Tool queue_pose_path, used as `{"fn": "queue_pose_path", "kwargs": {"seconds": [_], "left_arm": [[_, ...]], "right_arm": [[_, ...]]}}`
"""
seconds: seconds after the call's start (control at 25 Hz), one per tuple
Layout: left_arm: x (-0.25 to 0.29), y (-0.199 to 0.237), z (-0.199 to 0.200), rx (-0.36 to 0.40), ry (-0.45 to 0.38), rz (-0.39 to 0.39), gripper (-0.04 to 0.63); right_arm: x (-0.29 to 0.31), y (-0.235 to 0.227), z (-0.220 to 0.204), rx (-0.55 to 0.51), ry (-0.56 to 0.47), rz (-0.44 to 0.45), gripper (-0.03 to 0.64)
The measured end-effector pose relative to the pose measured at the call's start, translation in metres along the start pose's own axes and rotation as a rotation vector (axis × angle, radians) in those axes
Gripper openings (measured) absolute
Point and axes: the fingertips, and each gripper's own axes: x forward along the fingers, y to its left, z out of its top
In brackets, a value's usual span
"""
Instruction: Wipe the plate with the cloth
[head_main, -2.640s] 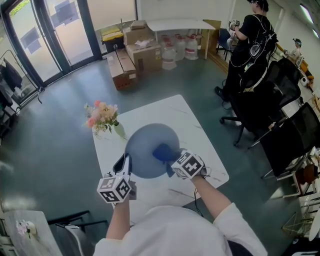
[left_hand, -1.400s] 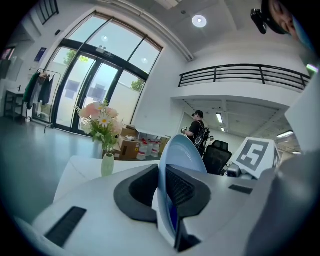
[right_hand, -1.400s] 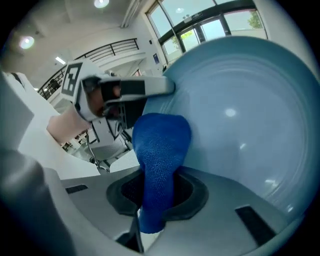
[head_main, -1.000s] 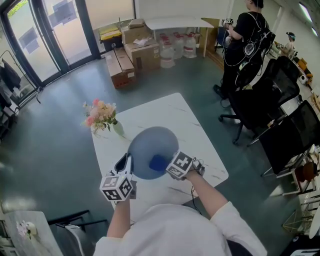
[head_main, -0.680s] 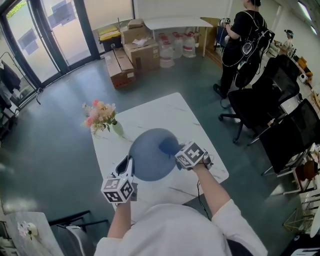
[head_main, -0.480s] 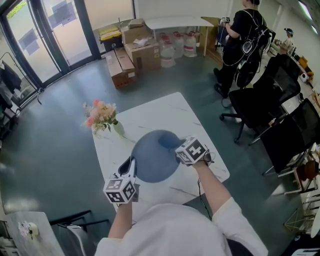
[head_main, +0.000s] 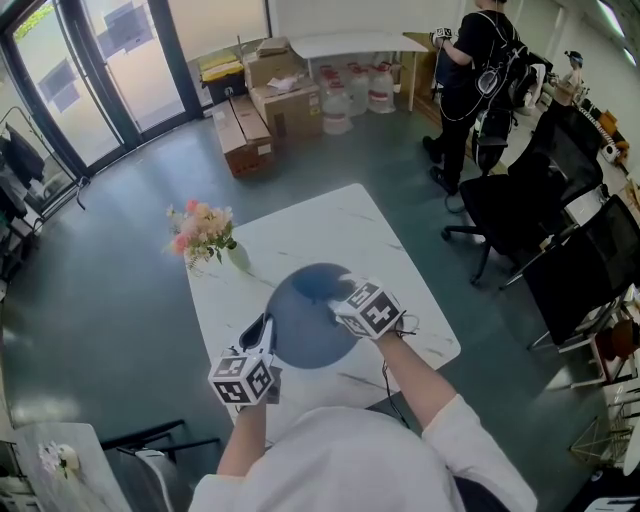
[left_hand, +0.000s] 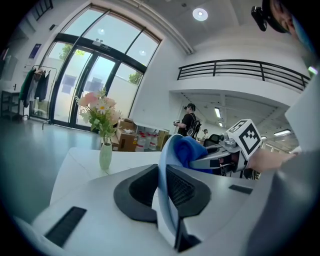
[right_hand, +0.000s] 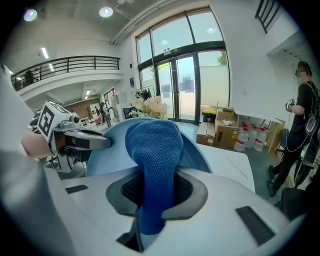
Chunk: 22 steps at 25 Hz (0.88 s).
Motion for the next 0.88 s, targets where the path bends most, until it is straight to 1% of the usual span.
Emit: {"fn": "queue_pose_path", "kwargs": {"seconds": [0.16, 0.24, 0.32, 0.48, 0.68, 0.76, 0.88], "left_arm": [[0.0, 0.006, 0.0, -0.058, -0.011, 0.0, 0.044], [0.002, 0.008, 0.0, -0.084, -0.019, -0.002, 0.044], [0.003, 0.009, 0.001, -0.106, -0.029, -0.003, 0.044], [0.006, 0.012, 0.001, -0.156, -0.035, -0.006, 0.044], [0.009, 0.024, -0.013, -0.254, -0.023, 0.01, 0.044], [0.01, 0.029, -0.019, -0.293, -0.02, 0.023, 0.044], [0.014, 0.038, -0.028, -0.34, -0.013, 0.04, 0.044]], "right_arm": [[-0.003, 0.002, 0.002, 0.012, -0.036, 0.006, 0.084], [-0.006, 0.002, 0.005, 0.036, -0.08, 0.017, 0.084], [-0.01, 0.001, 0.009, 0.073, -0.132, 0.025, 0.084], [-0.017, -0.002, 0.011, 0.154, -0.198, 0.031, 0.084], [-0.029, -0.003, 0.018, 0.298, -0.313, 0.083, 0.084], [-0.033, -0.004, 0.019, 0.338, -0.337, 0.096, 0.084], [-0.036, -0.005, 0.017, 0.37, -0.351, 0.098, 0.084]]}}
